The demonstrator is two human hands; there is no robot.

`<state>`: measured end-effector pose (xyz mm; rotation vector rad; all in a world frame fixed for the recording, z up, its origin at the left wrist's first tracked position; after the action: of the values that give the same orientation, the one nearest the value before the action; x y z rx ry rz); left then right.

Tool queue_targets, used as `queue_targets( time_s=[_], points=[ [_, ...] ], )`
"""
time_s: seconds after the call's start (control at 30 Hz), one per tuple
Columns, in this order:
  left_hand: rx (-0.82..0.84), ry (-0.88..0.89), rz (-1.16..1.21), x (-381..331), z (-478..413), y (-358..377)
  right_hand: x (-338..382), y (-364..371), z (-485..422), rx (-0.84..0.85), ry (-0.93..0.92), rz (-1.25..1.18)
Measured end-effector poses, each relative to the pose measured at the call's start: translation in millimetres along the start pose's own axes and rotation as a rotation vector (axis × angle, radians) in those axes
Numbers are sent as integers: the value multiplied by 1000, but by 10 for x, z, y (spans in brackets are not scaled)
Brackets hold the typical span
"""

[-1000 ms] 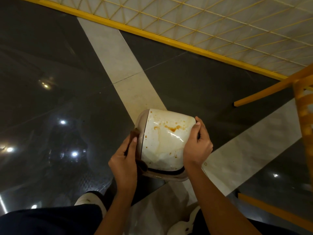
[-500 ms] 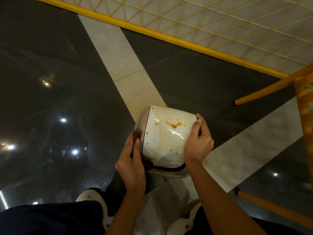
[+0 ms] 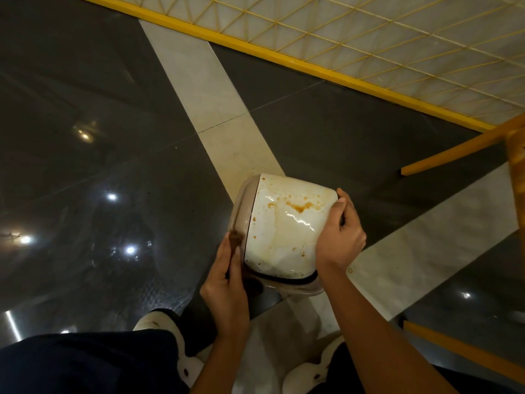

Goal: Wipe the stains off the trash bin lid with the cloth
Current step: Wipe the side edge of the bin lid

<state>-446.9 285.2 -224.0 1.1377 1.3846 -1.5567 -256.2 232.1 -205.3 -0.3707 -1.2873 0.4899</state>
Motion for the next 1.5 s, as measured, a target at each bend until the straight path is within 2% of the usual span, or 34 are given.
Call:
queue_targets(
  time_s=[0.13, 0.23, 0.33, 0.47, 0.57, 0.8, 1.0, 1.1, 1.3, 1.4, 1.5],
  points=[
    [10, 95, -8, -138, -100, 88, -24, 6, 5, -7, 0, 1],
    [0, 60, 12, -59, 114, 52, -20, 2, 14, -25, -22, 4],
    [-82, 39, -18, 13, 315, 44, -24, 10, 3, -20, -13, 1],
    [-234, -139, 90, -19, 306, 133, -24, 8, 5, -10, -18, 4],
    [-263, -216, 146, -39, 188, 144, -6, 2, 11, -5, -26, 0],
    [-142, -217, 78, 58, 123, 34, -3, -1, 16, -38, -37, -12],
    [-157, -259, 88, -15, -26, 66, 6, 4, 15, -28, -33, -15],
    [-76, -215, 36, -83, -244, 78, 5, 0, 14, -28, -34, -9],
    [199, -80, -67, -302, -873, 212, 0, 3, 1, -21, -34, -11],
    [234, 3, -32, -442, -887, 239, -18, 1, -3, -15, -18, -16],
    [194, 13, -6, -429, -737, 166, -20, 2, 6, -12, -26, -23]
  ],
)
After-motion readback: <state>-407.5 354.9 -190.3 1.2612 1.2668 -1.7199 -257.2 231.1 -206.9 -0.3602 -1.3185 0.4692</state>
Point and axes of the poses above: each hand's wrist, its own z-axis away from the middle knuckle, its own y-axis out of the palm, x = y × z, the point moved 4 cm from there along -z, towards the middle knuckle, and after that the axes turned 12 degrees about y, right-handed, at the moved point
